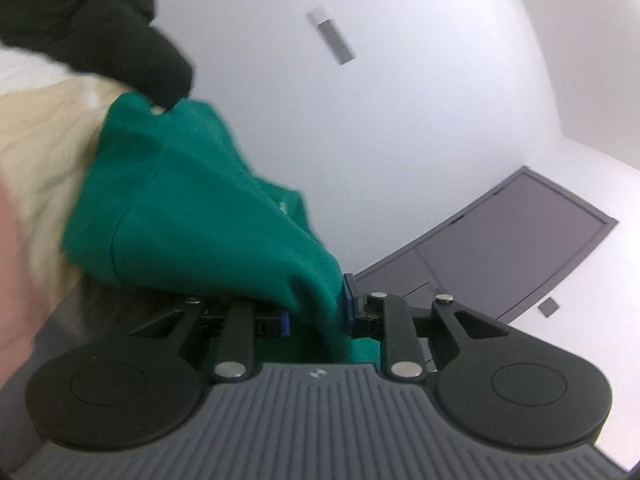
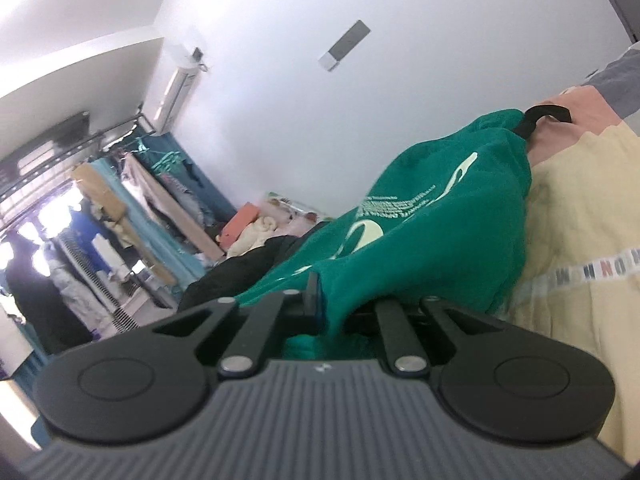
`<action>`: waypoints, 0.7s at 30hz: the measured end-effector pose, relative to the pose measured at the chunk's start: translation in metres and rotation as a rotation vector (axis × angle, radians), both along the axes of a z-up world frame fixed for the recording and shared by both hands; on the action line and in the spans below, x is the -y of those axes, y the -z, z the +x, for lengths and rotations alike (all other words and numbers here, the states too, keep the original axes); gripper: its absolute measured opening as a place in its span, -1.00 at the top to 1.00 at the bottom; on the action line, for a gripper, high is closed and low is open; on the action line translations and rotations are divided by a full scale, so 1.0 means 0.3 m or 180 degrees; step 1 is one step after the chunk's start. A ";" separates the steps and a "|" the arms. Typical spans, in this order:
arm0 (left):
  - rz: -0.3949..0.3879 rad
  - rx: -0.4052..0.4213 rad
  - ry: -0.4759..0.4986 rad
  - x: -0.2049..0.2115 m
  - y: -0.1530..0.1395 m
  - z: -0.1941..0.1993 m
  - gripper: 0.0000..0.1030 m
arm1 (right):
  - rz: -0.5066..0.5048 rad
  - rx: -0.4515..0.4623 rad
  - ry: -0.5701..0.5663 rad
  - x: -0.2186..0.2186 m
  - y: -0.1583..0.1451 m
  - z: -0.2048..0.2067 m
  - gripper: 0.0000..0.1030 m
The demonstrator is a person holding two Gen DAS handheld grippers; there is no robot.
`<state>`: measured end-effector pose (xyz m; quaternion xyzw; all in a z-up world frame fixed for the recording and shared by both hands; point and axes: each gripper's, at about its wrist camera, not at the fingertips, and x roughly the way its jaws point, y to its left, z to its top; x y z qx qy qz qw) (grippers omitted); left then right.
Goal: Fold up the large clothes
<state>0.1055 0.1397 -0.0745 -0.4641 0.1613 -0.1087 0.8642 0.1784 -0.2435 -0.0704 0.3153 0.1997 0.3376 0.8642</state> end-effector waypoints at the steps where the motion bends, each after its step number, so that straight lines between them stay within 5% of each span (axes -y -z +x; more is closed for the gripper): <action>1: 0.0009 -0.0097 -0.0001 0.005 0.014 -0.008 0.45 | -0.0002 -0.0038 0.0005 0.000 0.007 -0.012 0.80; 5: 0.0184 -0.0450 -0.0065 0.017 0.060 -0.009 0.27 | -0.0202 -0.0239 0.0090 -0.034 0.026 0.011 0.75; 10: -0.0025 -0.0694 -0.0065 0.004 0.127 0.039 -0.27 | -0.0462 -0.0424 0.0168 -0.095 0.063 0.051 0.65; 12: -0.0067 -0.0778 -0.0035 0.004 0.162 0.057 -0.33 | -0.0523 -0.0491 0.0245 -0.112 0.062 0.059 -0.01; 14: -0.0110 -0.0913 -0.0052 0.006 0.198 0.076 -0.36 | -0.0464 -0.0580 0.0247 -0.105 0.086 0.069 -0.31; 18: -0.0298 -0.1068 -0.0090 0.010 0.240 0.098 -0.36 | -0.0355 -0.0858 0.0215 -0.092 0.154 0.108 -0.31; 21: -0.0216 -0.1054 -0.0120 0.016 0.236 0.115 -0.35 | -0.0237 -0.0969 0.0152 -0.086 0.188 0.138 -0.30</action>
